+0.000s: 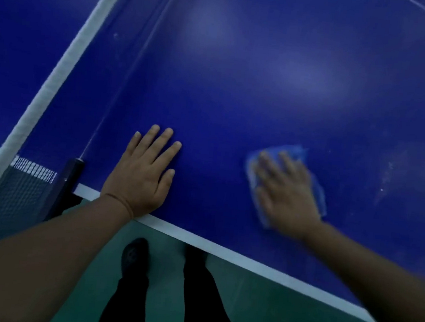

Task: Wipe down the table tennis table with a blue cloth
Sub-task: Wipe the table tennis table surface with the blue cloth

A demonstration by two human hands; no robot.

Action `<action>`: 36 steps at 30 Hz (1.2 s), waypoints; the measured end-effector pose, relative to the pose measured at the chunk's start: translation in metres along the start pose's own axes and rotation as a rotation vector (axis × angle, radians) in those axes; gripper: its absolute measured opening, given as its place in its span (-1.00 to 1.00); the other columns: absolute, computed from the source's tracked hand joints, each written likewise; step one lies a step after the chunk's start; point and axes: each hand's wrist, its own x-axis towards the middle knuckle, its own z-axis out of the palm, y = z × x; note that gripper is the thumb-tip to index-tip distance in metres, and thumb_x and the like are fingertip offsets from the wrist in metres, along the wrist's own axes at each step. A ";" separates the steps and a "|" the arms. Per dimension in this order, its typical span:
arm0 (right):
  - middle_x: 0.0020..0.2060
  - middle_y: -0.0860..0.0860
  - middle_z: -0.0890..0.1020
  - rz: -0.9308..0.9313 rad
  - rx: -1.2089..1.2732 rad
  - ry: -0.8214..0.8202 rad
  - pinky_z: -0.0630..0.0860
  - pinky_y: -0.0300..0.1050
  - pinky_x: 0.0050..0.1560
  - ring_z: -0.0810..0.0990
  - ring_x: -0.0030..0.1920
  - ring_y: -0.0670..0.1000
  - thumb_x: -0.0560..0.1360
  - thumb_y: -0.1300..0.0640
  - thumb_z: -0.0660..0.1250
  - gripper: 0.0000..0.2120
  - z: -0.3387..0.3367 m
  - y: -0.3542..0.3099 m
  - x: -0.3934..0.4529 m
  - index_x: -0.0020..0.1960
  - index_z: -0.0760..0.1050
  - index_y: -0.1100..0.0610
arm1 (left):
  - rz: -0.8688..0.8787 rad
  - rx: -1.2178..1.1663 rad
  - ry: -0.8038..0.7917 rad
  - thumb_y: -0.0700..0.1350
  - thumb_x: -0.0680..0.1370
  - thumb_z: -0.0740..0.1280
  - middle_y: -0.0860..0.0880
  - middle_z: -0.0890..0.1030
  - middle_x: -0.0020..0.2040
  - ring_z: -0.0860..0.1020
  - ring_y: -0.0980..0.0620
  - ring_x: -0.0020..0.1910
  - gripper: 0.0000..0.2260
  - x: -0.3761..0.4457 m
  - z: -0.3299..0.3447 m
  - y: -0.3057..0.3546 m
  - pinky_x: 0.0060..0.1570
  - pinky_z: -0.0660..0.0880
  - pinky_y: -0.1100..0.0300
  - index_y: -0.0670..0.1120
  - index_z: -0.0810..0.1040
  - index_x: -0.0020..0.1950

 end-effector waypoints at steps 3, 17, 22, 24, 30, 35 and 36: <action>0.59 -0.04 0.19 0.653 0.095 0.074 0.09 0.29 0.50 0.11 0.57 0.20 0.67 -0.08 0.01 -0.50 -0.009 0.026 0.029 0.59 0.21 -0.02 | -0.004 -0.023 -0.005 0.05 0.62 0.02 -0.15 0.23 0.57 0.08 -0.15 0.59 -0.48 -0.001 -0.002 -0.001 0.55 -0.06 -0.12 -0.13 0.31 0.53; 0.62 -0.07 0.08 1.191 0.163 0.080 -0.03 0.27 0.54 0.00 0.60 0.16 0.66 -0.13 -0.07 -0.47 0.006 -0.056 -0.051 0.62 0.08 -0.07 | -0.006 -0.060 -0.007 0.08 0.62 -0.02 -0.12 0.14 0.61 -0.02 -0.12 0.60 -0.45 -0.001 -0.002 -0.003 0.55 -0.16 -0.09 -0.09 0.24 0.57; 0.56 -0.02 0.27 0.795 0.143 0.114 0.10 0.29 0.49 0.19 0.56 0.21 0.63 -0.10 0.01 -0.48 0.019 -0.167 0.014 0.56 0.26 -0.01 | -0.004 -0.065 -0.011 0.11 0.61 -0.06 -0.11 0.11 0.61 -0.05 -0.10 0.61 -0.42 -0.001 0.001 -0.004 0.55 -0.16 -0.09 -0.09 0.22 0.58; 0.53 0.00 0.33 0.550 0.119 0.036 0.16 0.30 0.46 0.25 0.53 0.23 0.63 -0.10 0.03 -0.50 0.018 -0.169 -0.015 0.52 0.35 0.01 | 0.000 -0.063 -0.008 0.11 0.61 -0.06 -0.12 0.12 0.61 -0.04 -0.10 0.60 -0.42 -0.001 0.002 -0.004 0.55 -0.15 -0.10 -0.10 0.22 0.58; 0.60 0.07 0.14 1.540 0.153 0.081 0.07 0.28 0.51 0.09 0.56 0.24 0.68 -0.04 -0.07 -0.48 0.006 -0.017 -0.132 0.61 0.11 0.06 | -0.005 -0.045 -0.005 0.12 0.60 -0.07 -0.14 0.12 0.61 -0.03 -0.13 0.60 -0.41 -0.001 0.001 -0.003 0.55 -0.15 -0.12 -0.11 0.22 0.57; 0.59 0.02 0.19 1.107 0.127 0.109 0.05 0.26 0.49 0.11 0.57 0.22 0.67 -0.08 -0.04 -0.48 0.022 -0.117 -0.051 0.60 0.13 0.01 | -0.009 -0.031 -0.014 0.11 0.60 -0.07 -0.14 0.12 0.61 -0.03 -0.13 0.60 -0.41 -0.001 0.000 -0.002 0.55 -0.14 -0.12 -0.11 0.22 0.58; 0.58 -0.01 0.22 0.846 0.119 0.051 0.06 0.24 0.49 0.14 0.57 0.20 0.66 -0.11 -0.04 -0.48 0.025 -0.138 -0.048 0.58 0.17 -0.01 | -0.008 -0.029 -0.011 0.11 0.60 -0.07 -0.14 0.12 0.61 -0.03 -0.13 0.60 -0.41 -0.001 0.000 -0.001 0.55 -0.14 -0.12 -0.11 0.22 0.58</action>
